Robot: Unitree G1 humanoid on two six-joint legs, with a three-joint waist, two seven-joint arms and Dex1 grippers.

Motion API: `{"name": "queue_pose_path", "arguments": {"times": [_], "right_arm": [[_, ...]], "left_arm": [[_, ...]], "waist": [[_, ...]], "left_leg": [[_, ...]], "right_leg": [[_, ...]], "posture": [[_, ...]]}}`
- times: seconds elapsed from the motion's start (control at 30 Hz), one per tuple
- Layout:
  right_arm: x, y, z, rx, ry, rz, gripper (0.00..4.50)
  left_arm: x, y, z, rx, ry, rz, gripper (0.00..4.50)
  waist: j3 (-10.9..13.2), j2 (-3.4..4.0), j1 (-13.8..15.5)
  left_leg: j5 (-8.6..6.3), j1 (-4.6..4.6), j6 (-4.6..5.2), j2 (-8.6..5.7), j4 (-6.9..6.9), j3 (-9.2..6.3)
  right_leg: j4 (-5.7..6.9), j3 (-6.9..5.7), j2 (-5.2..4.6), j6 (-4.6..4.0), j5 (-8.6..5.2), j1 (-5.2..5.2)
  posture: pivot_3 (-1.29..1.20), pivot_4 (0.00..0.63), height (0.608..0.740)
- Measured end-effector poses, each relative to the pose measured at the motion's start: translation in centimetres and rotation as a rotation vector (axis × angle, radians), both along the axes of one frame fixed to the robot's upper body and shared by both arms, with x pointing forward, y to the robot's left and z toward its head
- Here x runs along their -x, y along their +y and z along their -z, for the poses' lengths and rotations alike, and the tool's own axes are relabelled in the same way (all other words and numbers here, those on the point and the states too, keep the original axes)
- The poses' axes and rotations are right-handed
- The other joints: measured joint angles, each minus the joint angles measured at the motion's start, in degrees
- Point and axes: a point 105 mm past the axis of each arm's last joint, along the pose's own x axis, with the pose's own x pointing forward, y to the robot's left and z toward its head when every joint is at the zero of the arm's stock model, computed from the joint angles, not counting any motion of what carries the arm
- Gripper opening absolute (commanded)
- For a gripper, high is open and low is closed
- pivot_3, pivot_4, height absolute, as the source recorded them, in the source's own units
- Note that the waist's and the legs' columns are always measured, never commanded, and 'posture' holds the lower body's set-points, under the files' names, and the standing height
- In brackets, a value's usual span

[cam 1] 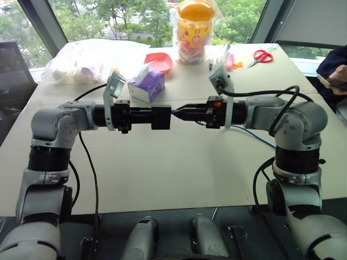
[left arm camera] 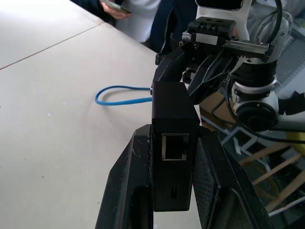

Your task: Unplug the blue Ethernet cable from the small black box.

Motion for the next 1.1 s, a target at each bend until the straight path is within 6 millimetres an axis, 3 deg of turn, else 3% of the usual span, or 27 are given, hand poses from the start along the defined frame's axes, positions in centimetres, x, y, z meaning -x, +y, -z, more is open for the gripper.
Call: {"name": "queue_pose_path", "arguments": {"times": [0.27,0.3,0.37,0.8,1.1], "right_arm": [[-0.2,0.2,0.1,0.011,0.0,-0.004,1.17],[-0.2,0.2,0.2,0.012,0.0,-0.004,0.63],[-0.1,0.2,0.1,0.008,0.002,-0.012,0.01],[0.2,0.3,0.2,-0.005,0.028,-0.039,0.01],[0.8,-0.7,0.5,-0.021,0.036,-0.111,0.01]], "left_arm": [[0.0,0.0,0.0,-0.001,0.003,-0.005,0.51],[0.0,0.0,0.0,-0.003,0.001,-0.004,0.51],[0.0,0.2,0.0,-0.003,0.001,-0.017,0.51],[0.6,0.6,0.1,0.001,0.005,-0.009,0.51],[1.5,0.3,0.1,-0.013,0.01,0.058,0.51]], "waist": [[0.0,0.0,-0.01],[0.0,0.0,-0.01],[0.0,0.0,-0.03],[0.0,0.0,-0.05],[0.0,-0.01,0.04]], "left_leg": [[0.0,0.0,0.0,0.0,0.0,0.0],[0.0,0.0,0.0,0.0,0.0,0.0],[0.0,0.0,0.0,0.0,0.0,0.0],[0.0,0.0,0.0,0.01,0.0,0.0],[0.0,0.0,0.01,0.0,0.01,0.01]], "right_leg": [[0.0,0.0,0.0,0.0,0.0,0.0],[0.0,0.0,0.0,0.0,0.0,0.0],[0.0,0.0,0.0,0.0,0.0,0.0],[0.0,0.0,0.0,0.0,0.0,0.0],[-0.01,0.0,0.0,0.0,0.0,0.01]], "posture": [[0.0,0.15,0.74],[0.0,0.15,0.74],[0.0,0.15,0.74],[0.0,0.15,0.74],[0.0,0.15,0.74]]}}
